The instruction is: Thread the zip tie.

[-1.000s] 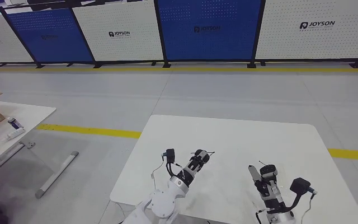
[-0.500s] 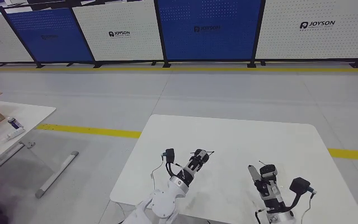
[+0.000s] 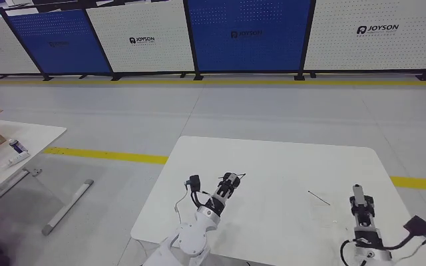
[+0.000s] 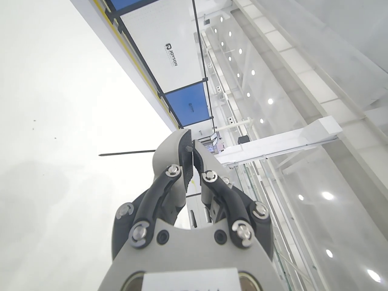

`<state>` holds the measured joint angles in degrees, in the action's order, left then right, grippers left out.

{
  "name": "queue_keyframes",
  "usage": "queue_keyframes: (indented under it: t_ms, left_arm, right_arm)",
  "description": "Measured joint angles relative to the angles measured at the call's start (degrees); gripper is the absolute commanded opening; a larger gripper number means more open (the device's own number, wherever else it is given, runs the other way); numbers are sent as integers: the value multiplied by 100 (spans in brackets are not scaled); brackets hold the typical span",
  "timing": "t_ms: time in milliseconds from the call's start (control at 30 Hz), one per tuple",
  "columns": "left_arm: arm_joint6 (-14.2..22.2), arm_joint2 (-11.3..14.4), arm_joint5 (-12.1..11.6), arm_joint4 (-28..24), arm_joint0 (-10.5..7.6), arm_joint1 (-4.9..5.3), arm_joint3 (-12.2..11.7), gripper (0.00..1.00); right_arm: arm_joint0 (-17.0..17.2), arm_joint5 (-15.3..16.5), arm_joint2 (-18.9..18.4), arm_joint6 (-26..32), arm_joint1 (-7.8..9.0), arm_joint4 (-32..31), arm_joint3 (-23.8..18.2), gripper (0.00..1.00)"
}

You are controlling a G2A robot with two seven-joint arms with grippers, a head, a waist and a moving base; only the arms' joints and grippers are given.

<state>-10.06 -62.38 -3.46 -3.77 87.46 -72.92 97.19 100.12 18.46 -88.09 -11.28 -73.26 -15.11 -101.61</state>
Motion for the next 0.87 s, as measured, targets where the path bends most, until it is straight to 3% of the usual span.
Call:
queue_keyframes:
  t_ms: [167, 867]
  left_arm:
    - [-382, -6, 168, 251, -28, -24, -120, 0]
    - [-373, -6, 167, 247, -29, -23, -120, 0]
  right_arm:
    - [-59, -261, -237, 149, 2, 378, 113, 100]
    - [-59, -261, -233, 149, 2, 370, 112, 100]
